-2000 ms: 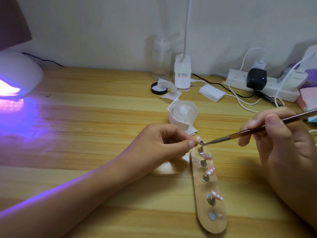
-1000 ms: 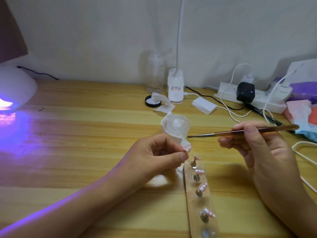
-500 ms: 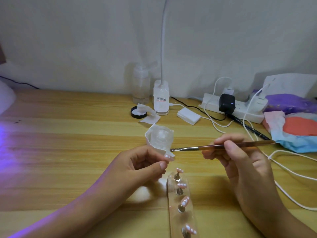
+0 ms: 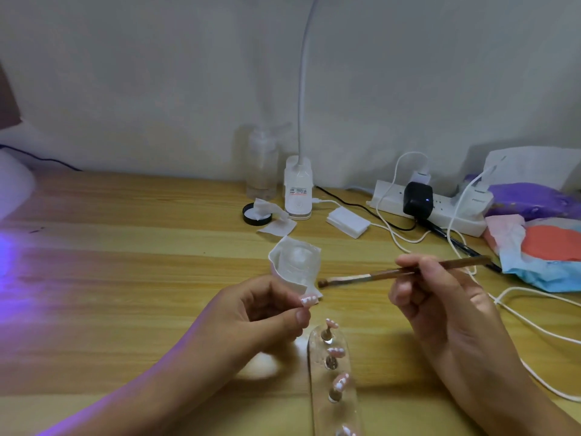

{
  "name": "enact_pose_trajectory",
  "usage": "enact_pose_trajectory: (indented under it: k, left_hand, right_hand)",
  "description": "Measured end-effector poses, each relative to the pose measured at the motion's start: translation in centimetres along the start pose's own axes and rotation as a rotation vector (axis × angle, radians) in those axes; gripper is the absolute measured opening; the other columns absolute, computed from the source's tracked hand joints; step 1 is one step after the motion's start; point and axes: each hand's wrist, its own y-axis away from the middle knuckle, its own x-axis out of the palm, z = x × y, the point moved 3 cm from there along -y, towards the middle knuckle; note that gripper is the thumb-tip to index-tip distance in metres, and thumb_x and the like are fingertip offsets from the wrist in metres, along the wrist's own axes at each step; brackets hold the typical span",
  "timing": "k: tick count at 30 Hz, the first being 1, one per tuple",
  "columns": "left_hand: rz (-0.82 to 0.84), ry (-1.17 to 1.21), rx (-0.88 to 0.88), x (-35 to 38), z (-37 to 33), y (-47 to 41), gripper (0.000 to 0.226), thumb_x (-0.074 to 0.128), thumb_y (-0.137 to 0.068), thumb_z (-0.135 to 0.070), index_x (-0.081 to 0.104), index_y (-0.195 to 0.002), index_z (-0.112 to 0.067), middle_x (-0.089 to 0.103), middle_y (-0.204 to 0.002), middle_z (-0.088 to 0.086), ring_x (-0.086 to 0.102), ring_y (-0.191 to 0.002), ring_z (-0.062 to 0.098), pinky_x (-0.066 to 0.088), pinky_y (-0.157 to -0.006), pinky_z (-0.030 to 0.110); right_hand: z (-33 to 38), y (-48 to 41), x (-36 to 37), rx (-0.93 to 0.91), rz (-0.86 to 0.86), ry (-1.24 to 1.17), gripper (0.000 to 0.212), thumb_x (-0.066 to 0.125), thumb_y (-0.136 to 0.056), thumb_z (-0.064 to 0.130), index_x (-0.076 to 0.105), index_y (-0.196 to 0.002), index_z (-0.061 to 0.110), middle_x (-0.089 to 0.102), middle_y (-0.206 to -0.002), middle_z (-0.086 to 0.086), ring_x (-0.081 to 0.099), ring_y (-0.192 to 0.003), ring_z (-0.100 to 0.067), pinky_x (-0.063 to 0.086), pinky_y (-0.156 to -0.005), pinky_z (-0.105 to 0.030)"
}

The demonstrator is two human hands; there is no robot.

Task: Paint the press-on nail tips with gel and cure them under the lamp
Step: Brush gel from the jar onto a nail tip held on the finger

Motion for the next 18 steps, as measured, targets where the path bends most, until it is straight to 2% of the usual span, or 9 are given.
enact_pose_trajectory:
  k: [5, 9, 13, 18]
  left_hand:
    - [0.018, 0.027, 0.009, 0.39, -0.49, 0.14, 0.007, 0.076, -0.071, -0.022, 0.070, -0.070, -0.026, 0.065, -0.065, -0.005, 0.060, -0.061, 0.007, 0.049, -0.061, 0.020]
    - [0.019, 0.022, 0.007, 0.40, -0.59, 0.23, 0.007, 0.074, -0.072, -0.021, 0.070, -0.070, -0.027, 0.065, -0.064, -0.006, 0.059, -0.060, 0.006, 0.047, -0.059, 0.018]
    - [0.021, 0.014, 0.014, 0.34, -0.48, 0.18, 0.006, 0.074, -0.072, -0.023, 0.071, -0.072, -0.028, 0.065, -0.066, -0.005, 0.059, -0.060, 0.005, 0.046, -0.060, 0.018]
    - [0.021, 0.001, 0.017, 0.36, -0.54, 0.18, 0.007, 0.074, -0.073, -0.023, 0.071, -0.071, -0.029, 0.066, -0.066, -0.007, 0.060, -0.060, 0.005, 0.046, -0.059, 0.018]
  right_hand:
    - [0.01, 0.07, -0.17, -0.050, -0.080, 0.065, 0.045, 0.085, -0.063, 0.054, 0.078, -0.085, 0.015, 0.069, -0.072, -0.002, 0.067, -0.068, -0.011, 0.055, -0.067, -0.019]
    - [-0.12, 0.38, 0.09, -0.055, -0.077, 0.116, 0.040, 0.083, -0.066, 0.051, 0.078, -0.085, 0.016, 0.071, -0.073, -0.005, 0.069, -0.068, -0.014, 0.056, -0.067, -0.022]
    - [-0.17, 0.51, 0.10, -0.060, -0.085, 0.154, 0.021, 0.073, -0.079, 0.037, 0.077, -0.081, 0.017, 0.070, -0.070, -0.008, 0.069, -0.066, -0.017, 0.056, -0.066, -0.022]
    - [-0.13, 0.63, 0.59, -0.067, -0.058, 0.187, 0.027, 0.072, -0.073, 0.042, 0.077, -0.083, 0.018, 0.071, -0.071, -0.012, 0.071, -0.069, -0.020, 0.057, -0.068, -0.023]
